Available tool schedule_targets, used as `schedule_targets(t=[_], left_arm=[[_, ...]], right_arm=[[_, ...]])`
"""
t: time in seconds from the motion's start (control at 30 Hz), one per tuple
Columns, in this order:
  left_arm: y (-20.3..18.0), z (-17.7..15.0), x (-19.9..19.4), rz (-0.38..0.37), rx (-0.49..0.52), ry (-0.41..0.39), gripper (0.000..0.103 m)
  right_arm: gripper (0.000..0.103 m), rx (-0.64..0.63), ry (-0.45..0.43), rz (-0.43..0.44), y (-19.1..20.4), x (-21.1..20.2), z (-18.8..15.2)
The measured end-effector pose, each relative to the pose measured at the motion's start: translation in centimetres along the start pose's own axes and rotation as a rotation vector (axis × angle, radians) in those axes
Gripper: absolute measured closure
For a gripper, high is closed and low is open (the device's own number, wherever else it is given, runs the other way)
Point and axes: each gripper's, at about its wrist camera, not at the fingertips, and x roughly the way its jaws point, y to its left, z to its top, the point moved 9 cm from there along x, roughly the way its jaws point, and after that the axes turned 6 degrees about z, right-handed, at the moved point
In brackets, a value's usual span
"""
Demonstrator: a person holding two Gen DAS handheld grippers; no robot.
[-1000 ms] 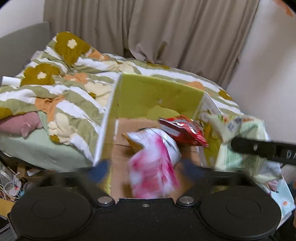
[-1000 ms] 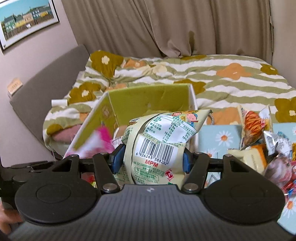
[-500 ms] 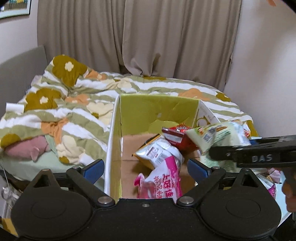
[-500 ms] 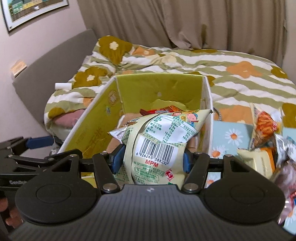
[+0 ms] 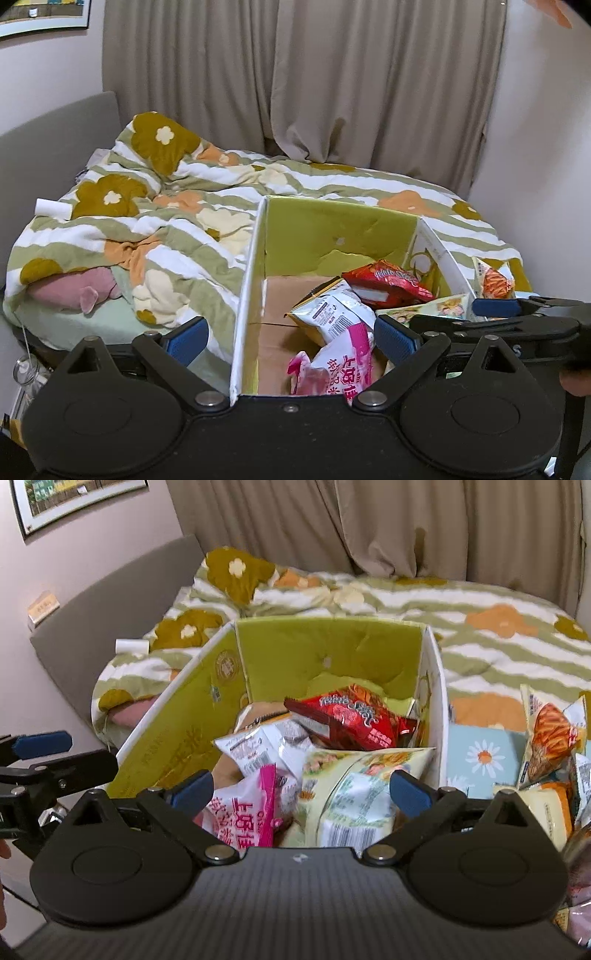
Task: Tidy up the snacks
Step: 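Carry both bags into the cardboard box and open both tools, then move both tools back over the remaining snacks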
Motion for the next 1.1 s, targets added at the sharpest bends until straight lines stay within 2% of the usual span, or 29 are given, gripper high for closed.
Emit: schedule_targets(t=[0.2, 0.4, 0.5, 0.67, 0.9, 1.1], left_arm=[[-0.1, 0.7, -0.4, -0.002, -0.005, -0.028, 0.004], [-0.8, 1.6, -0.9, -0.012, 0.017, -0.049, 0.004], [-1.4, 1.9, -1.3, -0.012, 0.039, -0.059, 0.004], [-3.1, 2.4, -2.2, -0.055, 0.077, -0.087, 0.004], [-7.3, 2.4, -4.2, -0.115, 0.119, -0.117, 0.004], [-12.9, 2.2, -5.7, -0.142, 0.129, -0.145, 0.004]], right_arm=[[0.000, -0.120, -0.107, -0.015, 0.8, -1.9, 0.6], [0.000, -0.064, -0.087, 0.002, 0.6, -2.8, 0.9], [0.000, -0.062, -0.095, -0.025, 0.4, -3.8, 1.0], [0.000, -0.029, -0.120, -0.072, -0.5, -6.8, 1.3], [0.000, 0.056, -0.209, -0.118, -4.0, -12.9, 1.3], [0.000, 0.077, -0.245, -0.190, -9.6, -18.1, 0.8]])
